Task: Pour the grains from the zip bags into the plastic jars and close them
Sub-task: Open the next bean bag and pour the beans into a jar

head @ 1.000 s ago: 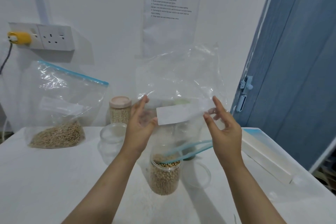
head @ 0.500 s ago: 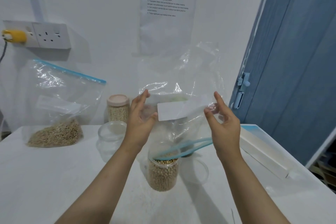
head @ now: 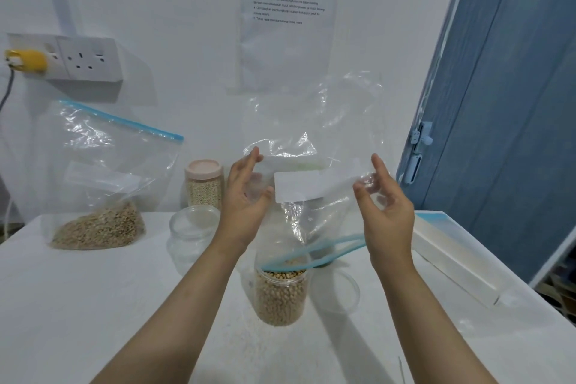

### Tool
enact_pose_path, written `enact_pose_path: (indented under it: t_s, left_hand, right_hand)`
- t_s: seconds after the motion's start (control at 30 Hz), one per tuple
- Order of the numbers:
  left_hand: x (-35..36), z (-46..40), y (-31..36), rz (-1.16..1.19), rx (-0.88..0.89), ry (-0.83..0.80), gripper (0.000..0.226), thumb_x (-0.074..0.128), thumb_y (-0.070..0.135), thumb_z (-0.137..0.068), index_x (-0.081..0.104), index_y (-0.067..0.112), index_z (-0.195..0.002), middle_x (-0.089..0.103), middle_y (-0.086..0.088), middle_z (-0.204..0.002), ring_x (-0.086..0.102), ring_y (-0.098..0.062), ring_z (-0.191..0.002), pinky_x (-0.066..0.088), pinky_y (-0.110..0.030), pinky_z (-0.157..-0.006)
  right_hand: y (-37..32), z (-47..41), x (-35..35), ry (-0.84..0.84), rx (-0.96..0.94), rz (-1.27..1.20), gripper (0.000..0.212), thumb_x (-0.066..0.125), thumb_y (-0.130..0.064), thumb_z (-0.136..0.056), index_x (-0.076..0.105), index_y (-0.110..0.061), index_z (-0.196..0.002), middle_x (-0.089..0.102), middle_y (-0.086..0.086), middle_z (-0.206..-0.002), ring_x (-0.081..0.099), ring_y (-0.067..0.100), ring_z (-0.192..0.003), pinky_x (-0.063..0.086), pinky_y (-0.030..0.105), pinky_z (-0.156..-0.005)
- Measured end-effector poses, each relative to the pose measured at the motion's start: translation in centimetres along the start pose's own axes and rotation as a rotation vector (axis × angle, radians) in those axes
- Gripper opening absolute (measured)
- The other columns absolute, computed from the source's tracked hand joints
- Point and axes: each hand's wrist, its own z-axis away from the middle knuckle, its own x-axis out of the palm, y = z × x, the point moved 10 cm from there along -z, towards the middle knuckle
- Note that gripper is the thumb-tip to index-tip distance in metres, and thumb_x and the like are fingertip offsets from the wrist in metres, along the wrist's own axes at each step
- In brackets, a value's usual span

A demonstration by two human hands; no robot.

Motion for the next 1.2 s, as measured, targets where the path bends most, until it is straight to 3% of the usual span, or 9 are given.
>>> enact_pose_path:
  t_s: [0.27,0.4,0.5,0.57,0.73,0.83,0.93,1.1,1.2]
  left_hand:
    - [-0.1,0.4,-0.5,-0.049,0.016,-0.073,0.079,0.064,-0.002,-0.090,0.034,0.047,-0.146,0.049,0.022,-0.132,0.048,0.003,-0.116,0.041,-0.020,-0.099]
    - [0.4,3.5,-2.5,-0.140,-0.073,-0.249,0.087,0.066,0.019,-0.094,0.012,0.067,-0.143,0.036,0.019,-0.154,0.042,-0.004,-0.135,0.038,-0.027,-0.111]
    - [1.0,6.3,-4.7,-0.200,-0.156,-0.369,0.095,0.063,0.027,-0.095,-0.008,0.070,-0.140,0.044,0.010,-0.148,0.053,-0.010,-0.123,0.042,-0.038,-0.110]
    - [1.2,7.4,-5.9,-0.202,-0.220,-0.434,0.096,0.061,0.026,-0.096,-0.012,0.074,-0.135,0.050,0.014,-0.140,0.051,-0.006,-0.124,0.039,-0.038,-0.112]
    - [0.8,7.2,-5.6,-0.328,-0.157,-0.447,0.095,0.067,0.023,-0.093,0.001,0.072,-0.139,0.064,0.025,-0.110,0.054,0.005,-0.115,0.040,-0.019,-0.103]
    - [0.9,6.2,-5.3,-0.325,-0.103,-0.415,0.097,0.068,0.009,-0.091,0.011,0.066,-0.144,0.065,0.020,-0.088,0.063,-0.005,-0.096,0.045,-0.016,-0.096]
    - [1.2,5.5,-5.3,-0.298,-0.075,-0.408,0.095,0.071,0.004,-0.087,0.021,0.059,-0.146,0.063,0.015,-0.080,0.063,-0.011,-0.086,0.047,-0.017,-0.092]
    - [1.2,4.7,-5.4,-0.261,-0.072,-0.395,0.090,0.078,0.003,-0.080,0.034,0.058,-0.137,0.059,0.001,-0.077,0.058,-0.007,-0.075,0.049,-0.015,-0.081]
    - [1.2,4.4,-5.3,-0.291,-0.043,-0.417,0.083,0.073,0.002,-0.084,0.035,0.054,-0.137,0.060,0.013,-0.075,0.056,-0.001,-0.074,0.044,-0.009,-0.077]
  right_hand:
    - [0.3,0.0,0.5,-0.037,-0.009,-0.004,0.049,0.066,-0.012,-0.094,0.054,-0.035,-0.136,0.061,-0.006,-0.094,0.057,0.001,-0.089,0.041,0.007,-0.093]
    - [0.5,0.2,-0.4,0.012,-0.004,0.007,0.048,0.065,-0.013,-0.095,0.056,-0.037,-0.134,0.060,-0.012,-0.094,0.056,0.001,-0.088,0.043,0.022,-0.098]
    - [0.6,0.2,-0.7,0.027,-0.008,-0.004,0.046,0.065,-0.014,-0.095,0.057,-0.038,-0.133,0.060,-0.009,-0.096,0.055,0.002,-0.087,0.045,0.030,-0.103]
    - [0.5,0.2,-0.6,0.028,-0.021,-0.003,0.046,0.065,-0.014,-0.095,0.056,-0.038,-0.133,0.061,-0.008,-0.098,0.055,0.004,-0.089,0.045,0.031,-0.104]
    - [0.1,-0.2,0.4,-0.012,-0.059,-0.025,0.046,0.065,-0.010,-0.095,0.058,-0.033,-0.135,0.060,-0.008,-0.097,0.055,0.006,-0.088,0.045,0.025,-0.098]
    - [-0.9,-0.3,0.9,-0.037,-0.098,-0.034,0.047,0.065,-0.009,-0.095,0.058,-0.033,-0.135,0.060,-0.010,-0.097,0.056,0.011,-0.090,0.045,0.022,-0.095]
    - [-2.0,-0.2,1.4,-0.061,-0.148,-0.027,0.048,0.065,-0.009,-0.095,0.057,-0.034,-0.135,0.059,-0.013,-0.096,0.056,0.014,-0.091,0.045,0.020,-0.092]
    - [-2.3,0.2,1.8,-0.066,-0.169,-0.011,0.049,0.065,-0.008,-0.095,0.055,-0.035,-0.135,0.058,-0.016,-0.095,0.055,0.013,-0.089,0.044,0.020,-0.093]
    - [-2.2,0.3,1.6,-0.050,-0.168,0.010,0.050,0.065,-0.007,-0.095,0.055,-0.034,-0.136,0.058,-0.014,-0.095,0.055,0.013,-0.089,0.044,0.020,-0.093]
